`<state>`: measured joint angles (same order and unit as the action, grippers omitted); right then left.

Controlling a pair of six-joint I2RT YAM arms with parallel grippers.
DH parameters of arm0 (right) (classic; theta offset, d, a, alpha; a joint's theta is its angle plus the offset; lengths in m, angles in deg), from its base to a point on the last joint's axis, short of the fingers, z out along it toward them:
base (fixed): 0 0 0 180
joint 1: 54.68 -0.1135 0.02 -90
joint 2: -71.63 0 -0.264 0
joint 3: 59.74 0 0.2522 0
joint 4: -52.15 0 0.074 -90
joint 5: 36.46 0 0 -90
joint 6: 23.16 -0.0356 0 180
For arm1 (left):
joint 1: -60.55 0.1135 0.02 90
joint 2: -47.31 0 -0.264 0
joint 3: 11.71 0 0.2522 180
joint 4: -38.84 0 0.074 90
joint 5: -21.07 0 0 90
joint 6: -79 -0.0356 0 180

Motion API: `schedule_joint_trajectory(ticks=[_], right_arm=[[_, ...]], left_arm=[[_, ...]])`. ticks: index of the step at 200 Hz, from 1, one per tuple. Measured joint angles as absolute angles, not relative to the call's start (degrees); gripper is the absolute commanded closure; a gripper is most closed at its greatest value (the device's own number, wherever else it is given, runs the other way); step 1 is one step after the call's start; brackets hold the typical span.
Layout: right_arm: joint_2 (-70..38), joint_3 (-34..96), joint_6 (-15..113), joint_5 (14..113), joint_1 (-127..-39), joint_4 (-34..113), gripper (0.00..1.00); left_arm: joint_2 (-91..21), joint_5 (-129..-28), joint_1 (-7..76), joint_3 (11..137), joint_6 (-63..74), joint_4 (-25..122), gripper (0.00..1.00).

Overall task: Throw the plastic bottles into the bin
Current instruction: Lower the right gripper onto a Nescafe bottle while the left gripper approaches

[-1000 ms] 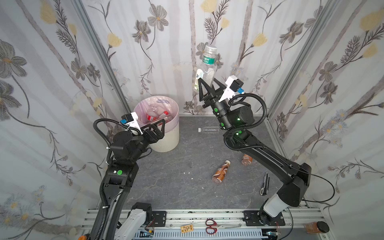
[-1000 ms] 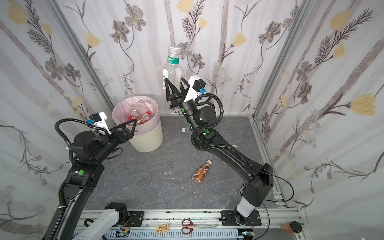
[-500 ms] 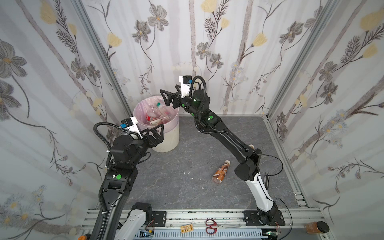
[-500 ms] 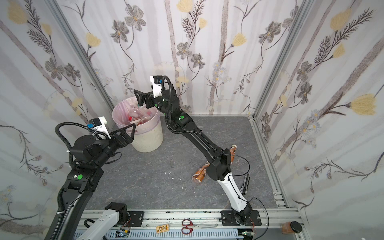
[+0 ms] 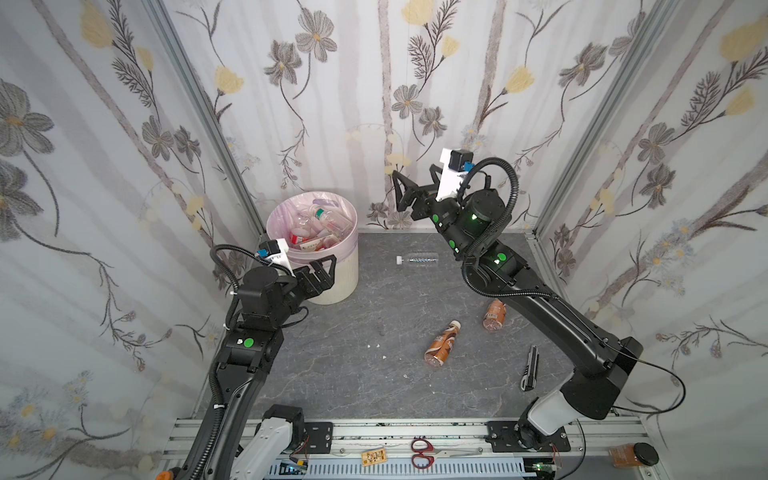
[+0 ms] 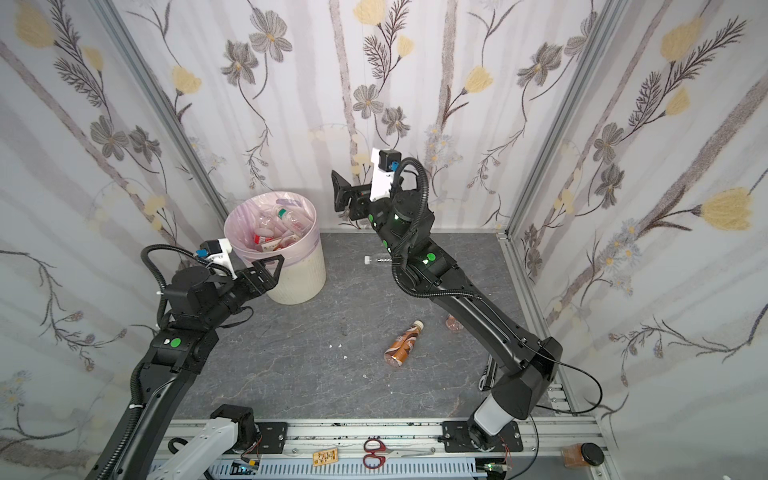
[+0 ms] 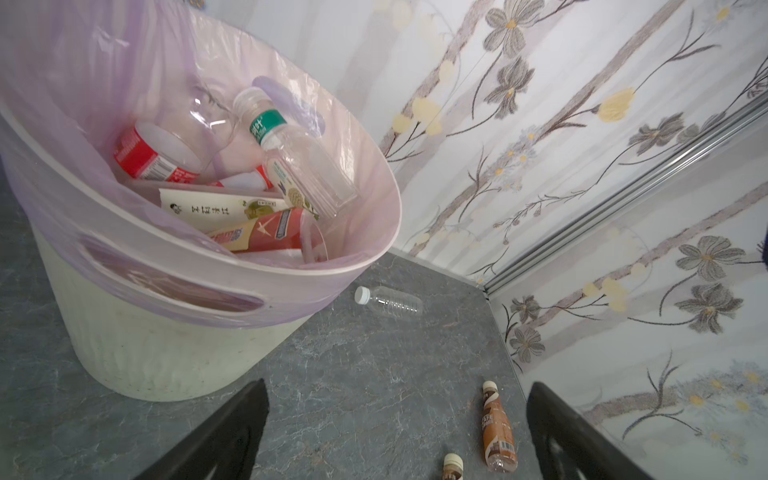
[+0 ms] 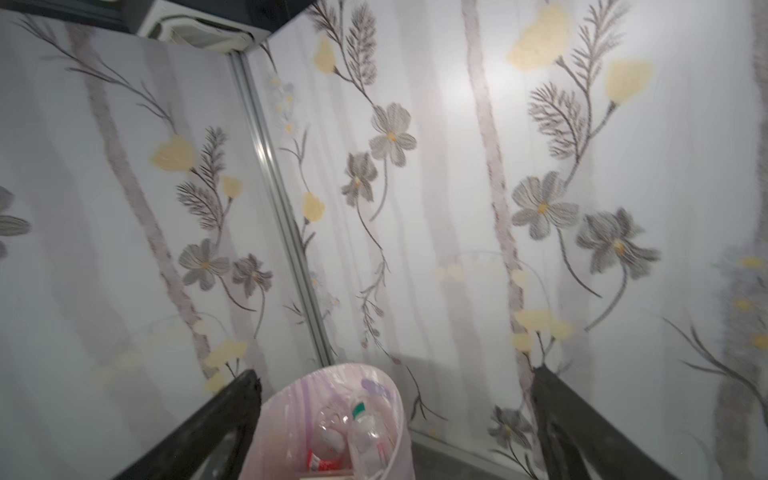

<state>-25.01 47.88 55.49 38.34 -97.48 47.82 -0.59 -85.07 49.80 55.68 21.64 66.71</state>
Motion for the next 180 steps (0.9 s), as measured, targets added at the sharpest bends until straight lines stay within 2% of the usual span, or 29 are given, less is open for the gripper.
schedule_joint_trajectory(ticks=[45,96,140,180], right_arm=[[-9.97,22.70,49.59,31.44,-93.09,42.16,0.00],[2.16,0.50,38.88,25.99,-92.80,32.80,0.00],[8.24,-13.60,28.45,29.27,-93.33,28.26,0.00],[8.22,-21.80,19.86,34.78,-97.85,30.07,0.00]], left_arm=[[-2.27,-82.52,39.27,52.43,23.34,64.13,0.00],[-7.87,-78.58,25.28,46.74,26.84,57.40,0.00],[-12.89,-77.95,20.43,42.59,30.23,51.15,0.00],[-13.77,-78.71,19.25,37.08,33.22,47.68,0.00]])
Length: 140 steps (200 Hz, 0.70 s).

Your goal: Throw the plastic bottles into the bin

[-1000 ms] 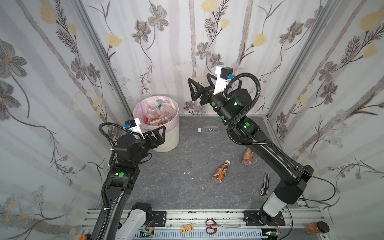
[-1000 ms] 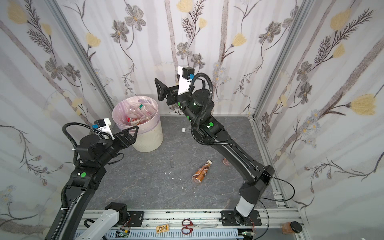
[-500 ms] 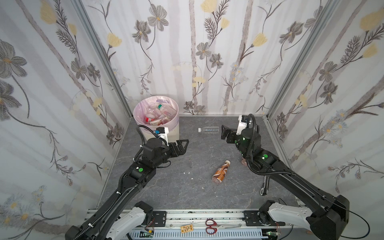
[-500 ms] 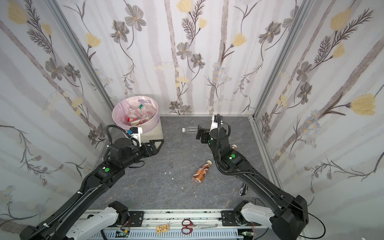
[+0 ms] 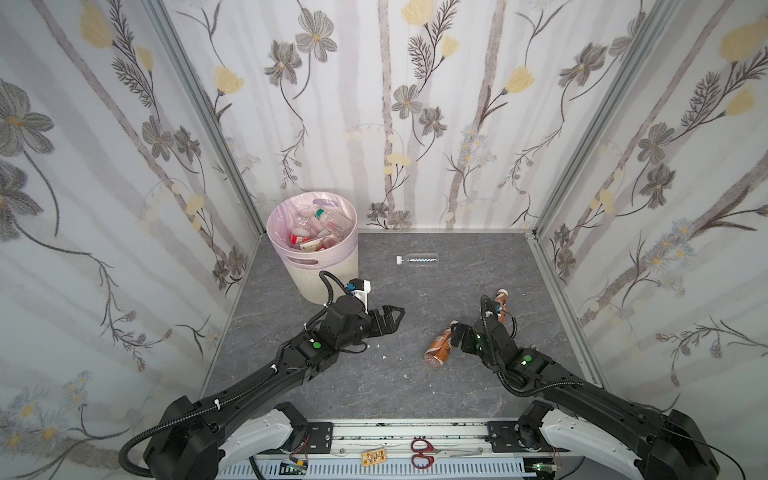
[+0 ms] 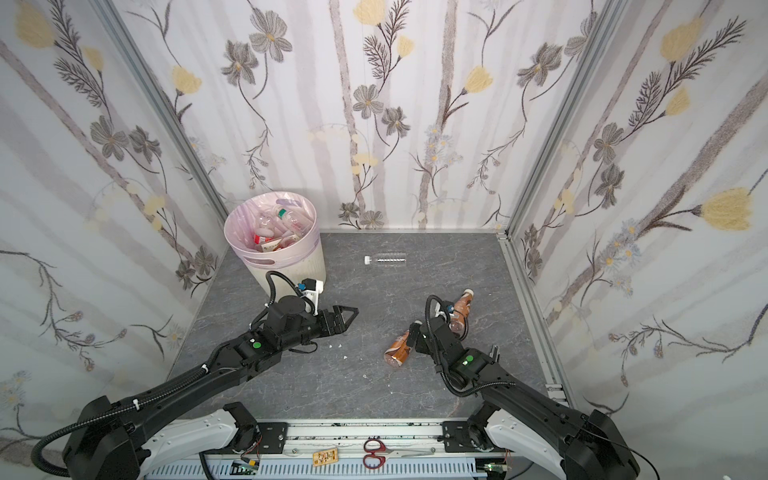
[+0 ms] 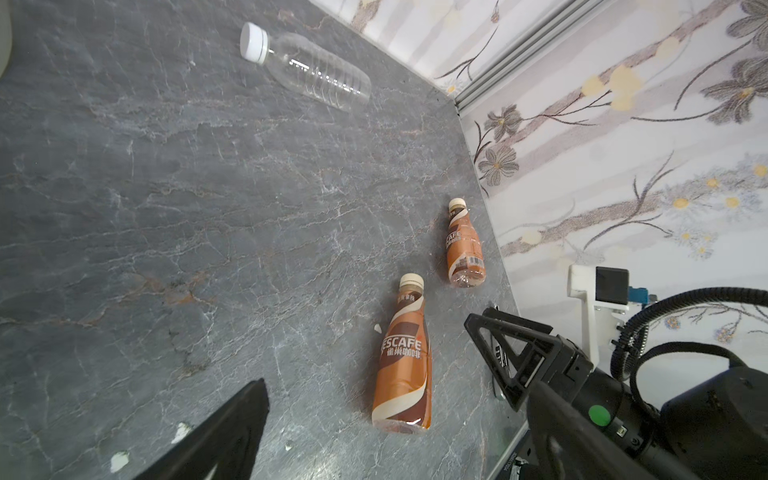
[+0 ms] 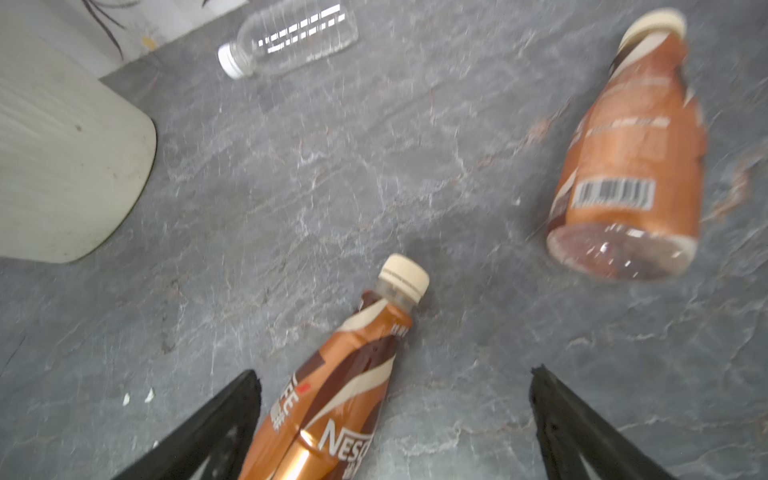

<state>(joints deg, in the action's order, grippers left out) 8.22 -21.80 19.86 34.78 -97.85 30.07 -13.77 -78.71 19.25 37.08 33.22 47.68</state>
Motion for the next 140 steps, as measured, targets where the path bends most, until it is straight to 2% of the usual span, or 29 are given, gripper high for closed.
schedule_joint_trajectory(ticks=[58,140], right_arm=[[2.66,-24.92,10.09,39.72,-106.16,38.24,0.00],[-6.19,-22.21,6.90,40.81,-107.43,44.74,0.00]], left_arm=[[-14.93,-81.38,19.14,31.22,37.00,42.63,0.00],[-18.36,-83.15,21.26,30.52,38.75,41.71,0.00]])
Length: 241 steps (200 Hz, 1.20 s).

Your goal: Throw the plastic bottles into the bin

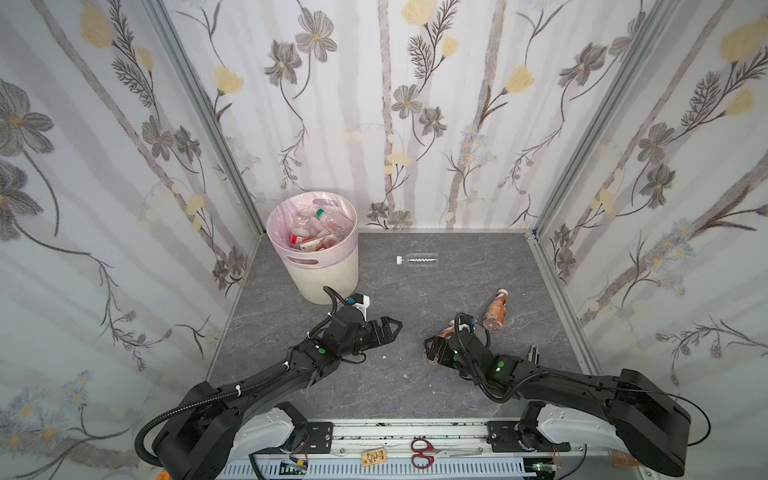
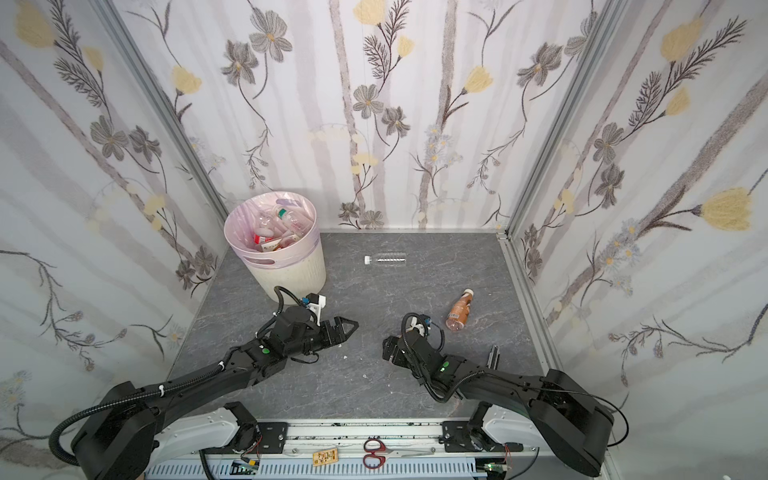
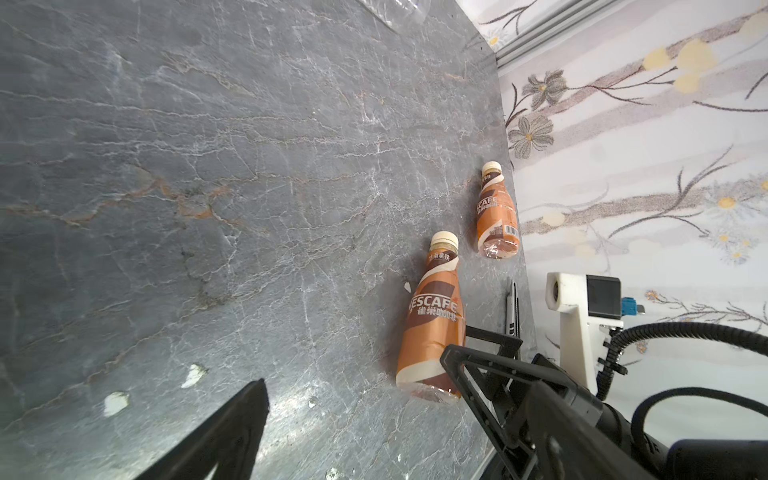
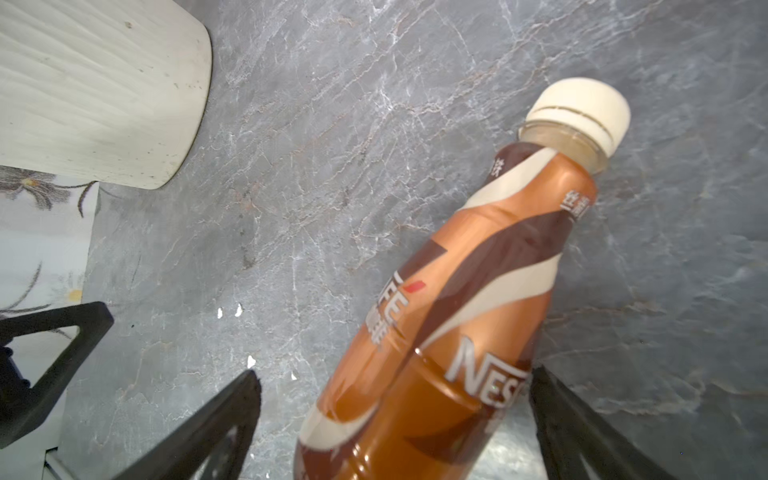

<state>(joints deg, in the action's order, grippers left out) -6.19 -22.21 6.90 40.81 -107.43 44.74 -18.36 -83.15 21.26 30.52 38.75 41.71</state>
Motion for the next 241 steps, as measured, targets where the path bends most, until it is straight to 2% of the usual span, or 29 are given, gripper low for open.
schedule_joint_trajectory(ticks=[68,149,182,241], right_arm=[[-7.85,-17.45,10.38,41.27,-105.61,44.45,0.00],[2.64,-20.40,15.95,41.18,-93.79,41.15,0.00],[1.57,-23.22,15.67,44.94,-93.83,43.27,0.00],[-9.55,-22.63,10.75,50.12,-100.83,51.10,0.00]], left_arm=[[-20.96,-84.18,23.05,31.84,39.10,41.75,0.00],[-40.26,-85.38,18.77,46.74,30.56,47.68,0.00],[-39.12,-82.52,18.05,47.53,27.54,51.19,0.00],[-31.36,-80.94,18.33,43.66,26.49,52.96,0.00]])
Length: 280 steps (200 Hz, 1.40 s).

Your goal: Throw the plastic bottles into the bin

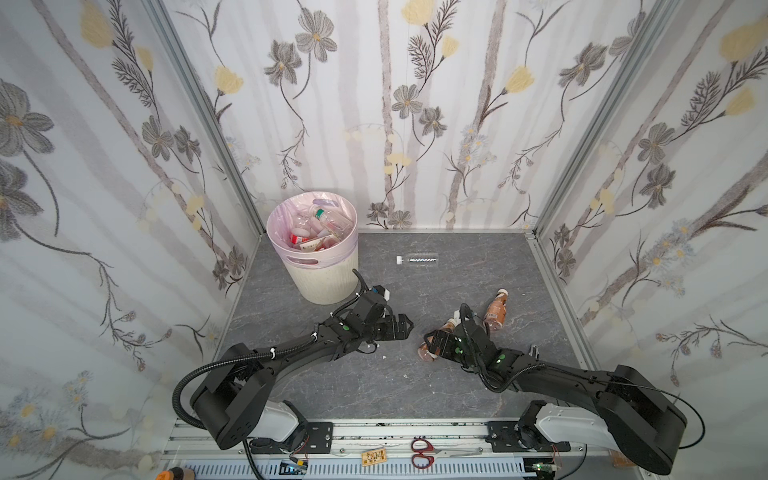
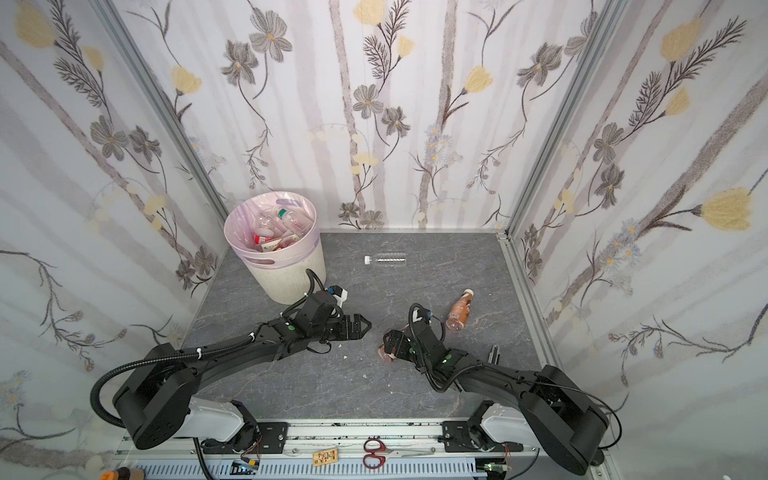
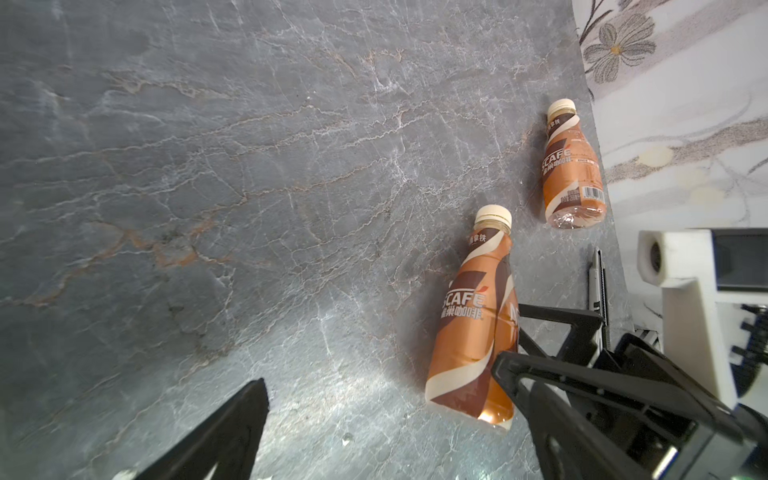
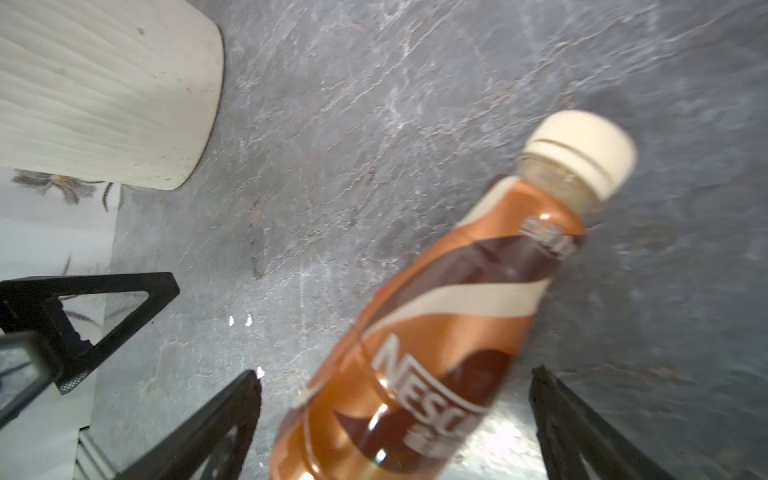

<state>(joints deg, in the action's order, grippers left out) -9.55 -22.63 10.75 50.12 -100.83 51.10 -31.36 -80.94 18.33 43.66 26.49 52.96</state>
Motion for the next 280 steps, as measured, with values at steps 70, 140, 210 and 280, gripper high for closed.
schedule_joint_trajectory(ticks=[70,140,210,280], right_arm=[[-14.25,-18.30,8.89,50.36,-103.08,54.00,0.00],[-5.64,-21.71,11.89,48.70,-95.38,51.42,0.00],[-5.36,-21.51,15.51,50.76,-88.26,51.80,0.00],[-15.83,-18.17,15.49,57.10,-87.91,56.52,0.00]], left_arm=[[-28.74,-81.01,20.10,40.97,26.54,54.71,0.00],[-44.00,-79.46,19.99,56.01,22.73,59.67,0.00],[-54.71,-76.64,19.07,65.69,17.20,66.21,0.00],[-56.06,-73.86,17.83,66.68,14.45,67.63,0.00]])
